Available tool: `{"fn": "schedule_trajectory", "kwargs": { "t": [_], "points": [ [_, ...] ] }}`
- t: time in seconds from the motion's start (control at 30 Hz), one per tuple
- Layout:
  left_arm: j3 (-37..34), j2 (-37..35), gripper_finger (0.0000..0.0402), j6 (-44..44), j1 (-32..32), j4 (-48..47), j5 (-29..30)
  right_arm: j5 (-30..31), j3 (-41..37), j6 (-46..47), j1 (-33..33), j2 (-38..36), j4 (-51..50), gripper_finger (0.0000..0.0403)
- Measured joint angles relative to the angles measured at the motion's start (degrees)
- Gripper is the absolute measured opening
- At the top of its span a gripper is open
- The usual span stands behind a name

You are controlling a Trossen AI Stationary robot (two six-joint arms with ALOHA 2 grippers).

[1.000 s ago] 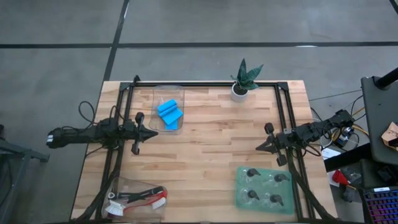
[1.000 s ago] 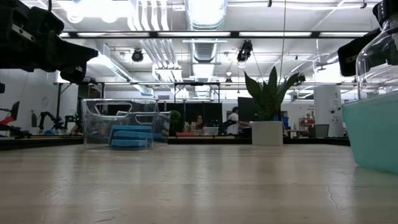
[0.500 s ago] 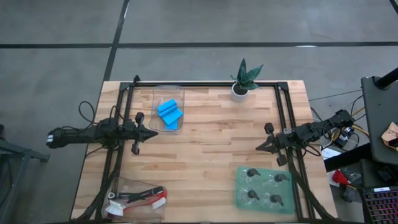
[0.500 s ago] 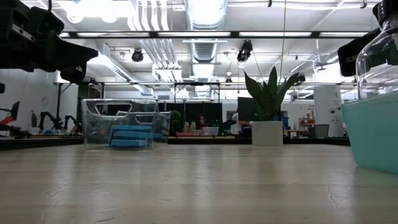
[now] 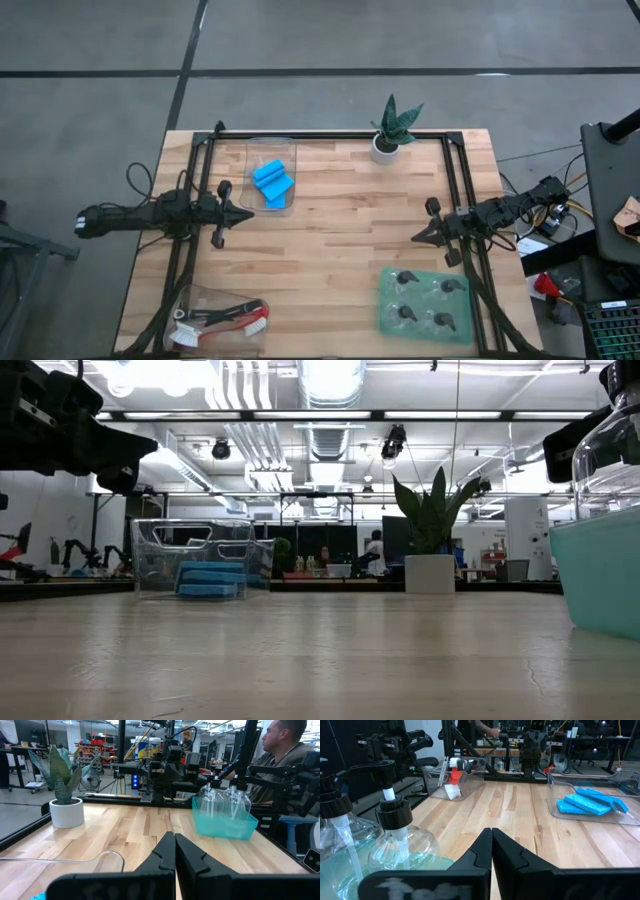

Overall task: Pick & Place Kitchen Sink Supplies
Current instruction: Return to Home Position

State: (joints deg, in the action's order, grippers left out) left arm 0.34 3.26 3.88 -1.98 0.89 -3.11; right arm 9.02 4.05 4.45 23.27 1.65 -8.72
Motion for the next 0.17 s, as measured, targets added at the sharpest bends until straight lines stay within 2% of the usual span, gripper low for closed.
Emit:
{"fn": "schedule_trajectory", "kwargs": {
  "t": [0.17],
  "points": [
    [0.0, 0.0, 0.0, -0.01, -0.01, 0.0, -0.01, 0.0, 0.0, 0.0, 0.0, 0.0, 0.01, 0.0008]
  ]
}}
